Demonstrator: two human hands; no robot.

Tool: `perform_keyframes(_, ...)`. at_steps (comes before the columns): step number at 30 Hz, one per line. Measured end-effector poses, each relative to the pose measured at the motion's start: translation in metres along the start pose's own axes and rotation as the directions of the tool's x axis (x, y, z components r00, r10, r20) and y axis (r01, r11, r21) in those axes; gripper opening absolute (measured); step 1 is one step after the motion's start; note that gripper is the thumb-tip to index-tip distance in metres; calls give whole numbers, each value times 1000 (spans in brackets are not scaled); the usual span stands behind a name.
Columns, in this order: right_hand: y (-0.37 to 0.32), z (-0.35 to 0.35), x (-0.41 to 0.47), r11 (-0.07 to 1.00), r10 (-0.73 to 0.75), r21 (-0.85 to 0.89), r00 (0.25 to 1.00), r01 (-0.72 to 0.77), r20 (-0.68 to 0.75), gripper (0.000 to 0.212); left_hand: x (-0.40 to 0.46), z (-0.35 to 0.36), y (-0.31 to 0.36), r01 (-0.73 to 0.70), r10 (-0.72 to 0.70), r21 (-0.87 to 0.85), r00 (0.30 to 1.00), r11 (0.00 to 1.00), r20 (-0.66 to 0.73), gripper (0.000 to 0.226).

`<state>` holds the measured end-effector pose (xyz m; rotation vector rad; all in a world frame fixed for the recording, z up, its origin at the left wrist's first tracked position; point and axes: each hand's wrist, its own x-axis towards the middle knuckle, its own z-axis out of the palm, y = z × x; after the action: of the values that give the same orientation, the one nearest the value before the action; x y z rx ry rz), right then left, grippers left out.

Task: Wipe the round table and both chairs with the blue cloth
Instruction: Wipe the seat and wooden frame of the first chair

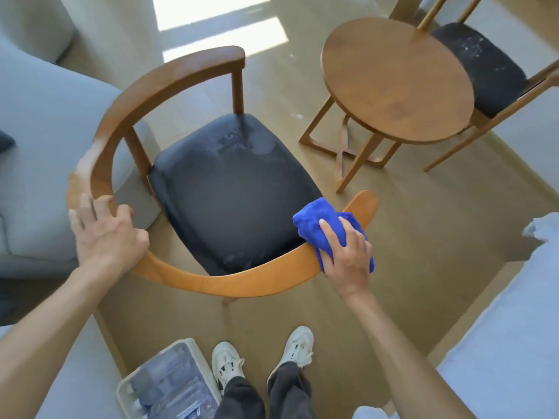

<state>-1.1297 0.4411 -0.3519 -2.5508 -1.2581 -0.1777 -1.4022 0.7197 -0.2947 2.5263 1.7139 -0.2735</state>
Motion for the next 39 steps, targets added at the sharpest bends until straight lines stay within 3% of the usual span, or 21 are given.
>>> perform_keyframes(4,28,-1,23,969,234,85,972,-232,-11,49,-5,5,10,38,-39,20,999,999,23,34)
perform_keyframes(8,18,8,23,868,439,296,895,-398,-83,55,-9,3,15,34,-36,62,999,997,25,36)
perform_keyframes(11,-8,4,18,593,714,542,700,-595,-14,61,-13,2,15,15,-17,59,999,998,31,37)
perform_keyframes(13,-28,0,12,434,816,643,578,-631,17,62,-14,3,14,-6,5,40,1000,999,28,38)
perform_keyframes(18,-103,-2,-23,314,879,724,475,-614,22,59,-14,6,9,-24,24,-29,1000,999,-18,38)
perform_keyframes(21,-167,3,-48,122,912,691,356,-713,206,69,-13,4,6,-35,32,-65,999,997,-33,38)
perform_keyframes(24,-228,6,-66,75,871,674,377,-735,314,82,-14,0,2,-46,42,-95,998,994,-42,38)
perform_keyframes(29,-276,8,-68,-102,836,664,298,-741,461,90,-17,0,-6,-77,72,-115,996,990,-46,37)
perform_keyframes(32,-270,8,-66,-78,858,665,290,-742,424,88,-17,0,-11,-100,94,-123,994,987,-51,37)
perform_keyframes(36,-216,-3,-51,44,919,656,288,-753,268,78,-16,-1,-17,-127,119,-135,991,983,-61,37)
perform_keyframes(39,-145,-11,-30,197,903,600,382,-775,196,74,-16,2,-17,-135,125,-137,989,981,-79,36)
